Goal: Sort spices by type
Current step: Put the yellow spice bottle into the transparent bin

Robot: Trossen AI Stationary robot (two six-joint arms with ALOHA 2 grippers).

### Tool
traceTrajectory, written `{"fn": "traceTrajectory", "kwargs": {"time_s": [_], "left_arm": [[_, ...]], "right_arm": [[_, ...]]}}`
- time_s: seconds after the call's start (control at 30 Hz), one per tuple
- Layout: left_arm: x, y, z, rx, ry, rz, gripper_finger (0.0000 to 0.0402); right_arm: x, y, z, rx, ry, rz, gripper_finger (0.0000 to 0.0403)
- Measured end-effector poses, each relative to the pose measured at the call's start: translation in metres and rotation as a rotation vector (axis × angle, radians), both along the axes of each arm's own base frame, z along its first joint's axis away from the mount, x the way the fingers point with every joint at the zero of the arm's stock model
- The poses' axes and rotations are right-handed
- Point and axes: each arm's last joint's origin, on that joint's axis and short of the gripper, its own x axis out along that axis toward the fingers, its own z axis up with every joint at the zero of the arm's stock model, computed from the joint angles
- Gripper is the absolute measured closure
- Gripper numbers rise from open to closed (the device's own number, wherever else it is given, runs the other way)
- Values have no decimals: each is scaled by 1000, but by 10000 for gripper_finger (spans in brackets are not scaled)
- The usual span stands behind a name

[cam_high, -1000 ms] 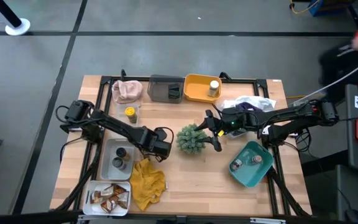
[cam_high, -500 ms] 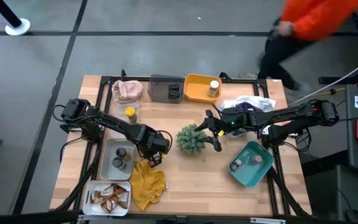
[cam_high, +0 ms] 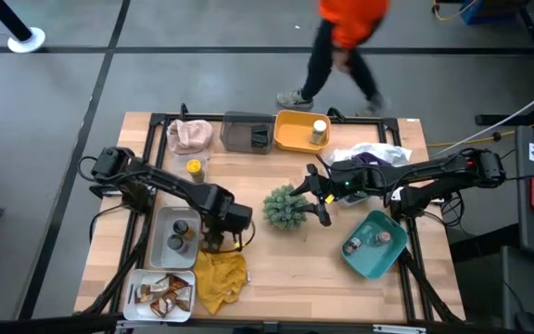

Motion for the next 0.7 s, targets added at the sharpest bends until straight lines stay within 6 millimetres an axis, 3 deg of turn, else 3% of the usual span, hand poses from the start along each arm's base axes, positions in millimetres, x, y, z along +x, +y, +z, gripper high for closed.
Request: {"fn": "traceTrajectory", "kwargs": {"time_s": [0.33, 0.7], "left_arm": [[-15, -4, 0, 231, 67, -521, 192], [-22, -10, -15, 254, 67, -799, 192]], "right_arm": [[-1, 0, -2, 0, 21, 0, 178], [-1, 0, -3, 1, 28, 1, 178]]}}
